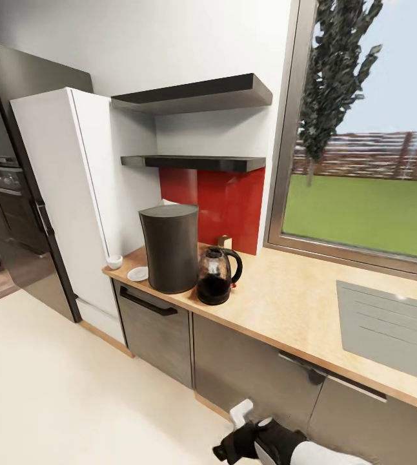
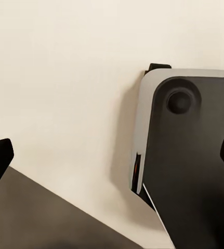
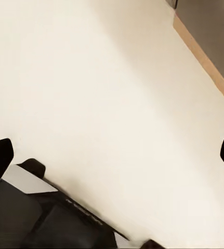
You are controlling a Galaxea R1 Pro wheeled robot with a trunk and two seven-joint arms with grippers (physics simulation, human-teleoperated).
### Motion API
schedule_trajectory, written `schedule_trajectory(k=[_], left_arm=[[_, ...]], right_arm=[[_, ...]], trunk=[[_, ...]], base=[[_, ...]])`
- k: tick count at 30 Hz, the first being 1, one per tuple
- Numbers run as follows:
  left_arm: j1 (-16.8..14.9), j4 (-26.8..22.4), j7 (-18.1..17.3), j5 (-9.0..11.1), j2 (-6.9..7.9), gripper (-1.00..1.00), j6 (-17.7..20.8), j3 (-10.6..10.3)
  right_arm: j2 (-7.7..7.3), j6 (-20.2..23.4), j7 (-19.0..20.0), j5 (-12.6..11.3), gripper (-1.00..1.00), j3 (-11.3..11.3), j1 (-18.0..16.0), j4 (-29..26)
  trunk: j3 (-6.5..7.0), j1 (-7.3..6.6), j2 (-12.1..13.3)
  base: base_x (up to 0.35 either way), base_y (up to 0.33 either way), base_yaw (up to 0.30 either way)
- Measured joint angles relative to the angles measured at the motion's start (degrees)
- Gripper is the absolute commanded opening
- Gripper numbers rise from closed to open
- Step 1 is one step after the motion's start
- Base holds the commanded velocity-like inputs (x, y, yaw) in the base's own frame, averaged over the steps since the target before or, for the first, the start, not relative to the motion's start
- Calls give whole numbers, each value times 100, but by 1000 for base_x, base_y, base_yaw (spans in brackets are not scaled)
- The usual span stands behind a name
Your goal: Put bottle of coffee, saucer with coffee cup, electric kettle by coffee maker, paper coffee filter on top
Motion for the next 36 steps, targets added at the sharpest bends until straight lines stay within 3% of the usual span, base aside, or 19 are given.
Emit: schedule_trajectory(k=[8, 12, 15, 16, 21, 31, 32, 34, 36], left_arm=[[1, 20, -5, -15, -8, 100, 0, -36], [1, 46, -7, -33, -37, 100, 0, -42], [1, 40, -6, -40, -44, 100, 0, -46], [1, 27, -6, -51, -47, 100, 3, -48], [1, 23, -6, -54, -42, 100, 0, -49], [1, 25, 2, -21, -40, 100, 6, -31], [1, 24, 3, -19, -40, 100, 7, -31], [1, 16, 3, -17, -46, 100, 15, -25], [1, 18, 3, -17, -47, 100, 17, -23]], right_arm=[[0, -14, -177, -13, 100, -6, 1050, 20], [-101, -30, -360, -32, 100, -17, 1584, 16], [-130, -91, -389, -39, 100, -25, 1741, 16], [-241, -203, -421, -37, 100, -20, 1903, 16], [-383, -302, -774, -49, 100, -39, 1994, 13], [-370, -310, -867, -76, 100, -135, 2023, 5], [-375, -310, -867, -77, 100, -202, 2023, 5], [-382, -312, -865, -37, 100, -634, 2023, 5], [-386, -316, -865, -34, 100, -788, 2023, 5]], trunk=[[0, 0, 0], [0, 0, 0], [1, 0, 0], [0, 0, 0], [1, 0, 0], [1, 0, 0], [1, 0, 0], [1, 0, 0], [1, 0, 0]], base=[[0, 0, 0], [0, 0, 0], [0, 0, 0], [0, 0, 0], [0, 0, 0], [0, 0, 0], [0, 0, 0], [0, 0, 0], [0, 0, 0]])
